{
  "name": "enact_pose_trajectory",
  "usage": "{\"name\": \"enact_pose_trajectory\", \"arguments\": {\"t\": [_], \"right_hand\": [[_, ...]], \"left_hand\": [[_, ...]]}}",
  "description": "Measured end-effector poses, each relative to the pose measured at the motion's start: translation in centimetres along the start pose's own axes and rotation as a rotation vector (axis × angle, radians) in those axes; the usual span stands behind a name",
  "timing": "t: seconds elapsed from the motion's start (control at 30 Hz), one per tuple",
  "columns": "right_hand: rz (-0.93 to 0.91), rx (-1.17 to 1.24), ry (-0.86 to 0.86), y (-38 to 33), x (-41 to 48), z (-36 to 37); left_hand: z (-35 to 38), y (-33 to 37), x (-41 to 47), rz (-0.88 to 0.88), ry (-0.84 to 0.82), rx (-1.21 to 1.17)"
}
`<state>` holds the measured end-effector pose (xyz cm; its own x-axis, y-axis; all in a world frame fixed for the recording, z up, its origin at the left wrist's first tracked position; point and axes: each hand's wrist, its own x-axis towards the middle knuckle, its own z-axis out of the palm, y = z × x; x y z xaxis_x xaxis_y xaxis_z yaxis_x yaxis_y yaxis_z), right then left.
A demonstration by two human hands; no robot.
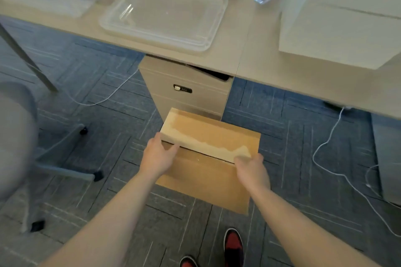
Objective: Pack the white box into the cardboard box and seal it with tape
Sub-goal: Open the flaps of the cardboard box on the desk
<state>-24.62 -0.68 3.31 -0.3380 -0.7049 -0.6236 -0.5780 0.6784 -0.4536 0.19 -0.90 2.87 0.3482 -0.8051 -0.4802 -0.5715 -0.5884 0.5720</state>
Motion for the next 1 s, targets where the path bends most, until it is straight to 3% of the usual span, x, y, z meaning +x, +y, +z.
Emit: {"name": "enact_pose_trajectory", "arguments": {"t": [0.27, 0.43, 0.63, 1.0], "right_hand": [[-0.112, 0.012, 0.088, -5.3, -13.6, -16.3], [-0.103, 0.135, 0.154, -4.2, -19.6, -25.4], [-0.092, 0.247, 0.230, 2.2, -21.5, -34.9], [-0.064, 0.336, 0.357, 18.6, -18.9, -54.7]], "left_hand": [[-11.9, 13.4, -14.5, 0.092, 0.029, -0.046], [-14.3, 20.2, -22.6, 0.190, 0.051, -0.157], [-9.9, 27.4, -29.7, 0.288, 0.017, -0.206], [6.0, 43.4, -43.3, 0.423, -0.056, -0.159]]}}
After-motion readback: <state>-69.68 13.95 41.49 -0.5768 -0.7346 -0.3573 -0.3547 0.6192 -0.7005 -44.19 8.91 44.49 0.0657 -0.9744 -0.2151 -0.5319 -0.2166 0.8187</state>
